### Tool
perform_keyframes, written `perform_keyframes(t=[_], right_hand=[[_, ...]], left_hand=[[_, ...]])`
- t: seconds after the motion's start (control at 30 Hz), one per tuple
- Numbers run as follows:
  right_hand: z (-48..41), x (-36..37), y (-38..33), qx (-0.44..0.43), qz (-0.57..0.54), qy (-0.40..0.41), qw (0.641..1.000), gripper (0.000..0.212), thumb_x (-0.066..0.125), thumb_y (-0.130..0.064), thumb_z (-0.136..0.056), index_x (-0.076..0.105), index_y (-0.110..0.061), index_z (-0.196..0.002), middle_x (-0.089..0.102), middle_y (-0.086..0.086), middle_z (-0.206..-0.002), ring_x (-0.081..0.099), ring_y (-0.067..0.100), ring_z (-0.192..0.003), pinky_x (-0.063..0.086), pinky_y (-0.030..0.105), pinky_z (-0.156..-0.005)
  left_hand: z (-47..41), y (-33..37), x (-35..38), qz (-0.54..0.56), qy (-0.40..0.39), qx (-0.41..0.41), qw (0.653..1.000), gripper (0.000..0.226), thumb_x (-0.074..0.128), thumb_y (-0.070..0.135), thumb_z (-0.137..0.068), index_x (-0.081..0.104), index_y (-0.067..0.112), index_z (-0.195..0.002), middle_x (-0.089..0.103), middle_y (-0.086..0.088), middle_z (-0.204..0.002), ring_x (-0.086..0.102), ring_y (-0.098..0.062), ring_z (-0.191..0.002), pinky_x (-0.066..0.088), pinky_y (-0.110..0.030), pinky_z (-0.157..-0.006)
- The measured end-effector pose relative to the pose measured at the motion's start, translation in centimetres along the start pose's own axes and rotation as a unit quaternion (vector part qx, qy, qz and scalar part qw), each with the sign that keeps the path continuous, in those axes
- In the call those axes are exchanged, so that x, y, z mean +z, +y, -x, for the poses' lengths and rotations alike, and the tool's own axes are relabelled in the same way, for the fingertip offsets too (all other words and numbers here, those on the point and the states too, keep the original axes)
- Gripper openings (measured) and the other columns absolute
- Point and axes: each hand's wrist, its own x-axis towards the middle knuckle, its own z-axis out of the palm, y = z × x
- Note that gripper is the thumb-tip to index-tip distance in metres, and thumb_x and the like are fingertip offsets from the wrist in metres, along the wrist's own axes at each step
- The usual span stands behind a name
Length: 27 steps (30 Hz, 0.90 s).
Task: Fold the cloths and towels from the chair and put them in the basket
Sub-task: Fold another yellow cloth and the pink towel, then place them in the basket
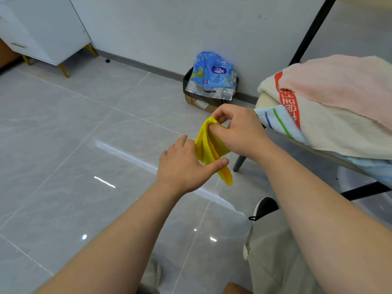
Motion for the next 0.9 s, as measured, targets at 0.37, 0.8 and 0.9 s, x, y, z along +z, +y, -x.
perform_keyframes(t=[0.37, 0.8, 0.9], right_hand=[[0.0, -0.2, -0.3, 0.004, -0.003, 0.012, 1.000, 0.002, 0.069, -0.032, -0.084, 0.068, -0.032, -0.086, 0.066, -0.015, -0.080, 0.054, -0.010, -0.064, 0.036, 0.010, -0.058], [0.1, -0.4, -0.3, -0.001, -0.003, 0.011, 1.000, 0.004, 0.068, -0.033, -0.085, 0.069, -0.031, -0.088, 0.066, -0.014, -0.082, 0.056, -0.002, -0.067, 0.039, 0.015, -0.061], [0.0, -0.3, -0.2, -0.002, -0.005, 0.018, 1.000, 0.004, 0.068, -0.032, -0.084, 0.069, -0.031, -0.088, 0.066, -0.014, -0.081, 0.056, -0.002, -0.067, 0.040, 0.016, -0.063]], left_hand=[[0.2, 0.6, 0.8, 0.010, 0.002, -0.050, 0.999, 0.081, 0.033, 0.098, -0.063, 0.048, 0.022, -0.087, 0.049, 0.003, -0.096, 0.056, -0.023, -0.092, 0.052, -0.048, -0.081], [0.4, 1.0, 1.3, 0.026, -0.019, -0.079, 0.996, 0.058, 0.059, 0.071, -0.077, 0.055, 0.020, -0.103, 0.054, 0.002, -0.109, 0.059, -0.024, -0.096, 0.053, -0.048, -0.084], [0.3, 0.7, 1.4, 0.042, -0.018, -0.082, 0.996, 0.038, 0.058, 0.053, -0.080, 0.057, 0.020, -0.099, 0.055, 0.001, -0.112, 0.060, -0.028, -0.098, 0.052, -0.047, -0.085]])
